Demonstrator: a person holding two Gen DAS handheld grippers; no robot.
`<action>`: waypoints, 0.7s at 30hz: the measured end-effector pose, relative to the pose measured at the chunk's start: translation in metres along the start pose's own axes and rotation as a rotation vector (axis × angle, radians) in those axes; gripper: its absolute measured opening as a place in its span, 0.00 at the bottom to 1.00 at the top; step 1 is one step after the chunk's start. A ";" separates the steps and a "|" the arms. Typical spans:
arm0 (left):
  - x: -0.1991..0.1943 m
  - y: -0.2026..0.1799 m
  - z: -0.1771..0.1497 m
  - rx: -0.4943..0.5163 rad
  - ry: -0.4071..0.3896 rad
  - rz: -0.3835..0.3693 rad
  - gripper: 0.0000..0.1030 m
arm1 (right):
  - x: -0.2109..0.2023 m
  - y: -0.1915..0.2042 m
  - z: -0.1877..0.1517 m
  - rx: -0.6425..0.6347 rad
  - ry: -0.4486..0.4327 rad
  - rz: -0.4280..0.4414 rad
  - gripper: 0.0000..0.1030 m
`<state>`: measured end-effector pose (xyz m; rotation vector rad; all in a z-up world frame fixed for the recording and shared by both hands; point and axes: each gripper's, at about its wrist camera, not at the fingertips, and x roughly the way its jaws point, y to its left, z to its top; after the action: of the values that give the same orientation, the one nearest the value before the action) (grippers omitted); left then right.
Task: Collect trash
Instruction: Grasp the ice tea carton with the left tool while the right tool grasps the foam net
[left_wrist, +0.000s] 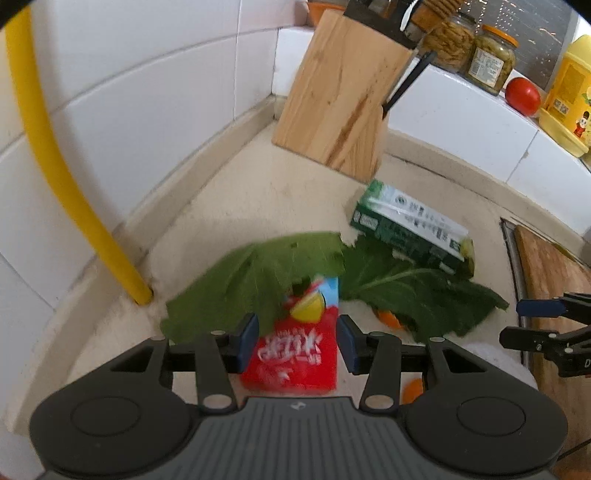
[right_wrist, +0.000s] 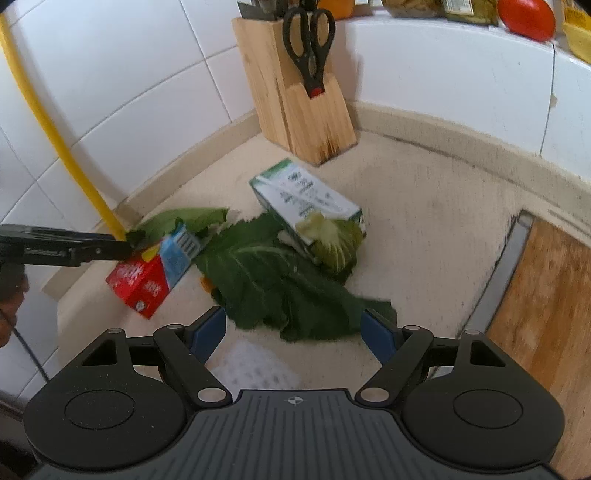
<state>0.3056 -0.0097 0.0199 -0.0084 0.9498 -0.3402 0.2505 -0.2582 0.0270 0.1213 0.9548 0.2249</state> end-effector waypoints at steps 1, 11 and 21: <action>0.004 -0.001 -0.002 0.001 0.007 0.006 0.40 | -0.001 0.001 -0.003 -0.001 0.009 0.002 0.82; 0.019 -0.014 -0.007 0.094 0.011 0.090 0.60 | 0.007 0.009 -0.020 -0.027 0.056 0.028 0.84; 0.054 -0.011 0.003 0.056 0.098 0.084 0.62 | 0.016 0.015 -0.025 -0.030 0.079 0.064 0.84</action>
<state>0.3336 -0.0365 -0.0197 0.1003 1.0342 -0.2915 0.2370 -0.2400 0.0028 0.1158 1.0261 0.3046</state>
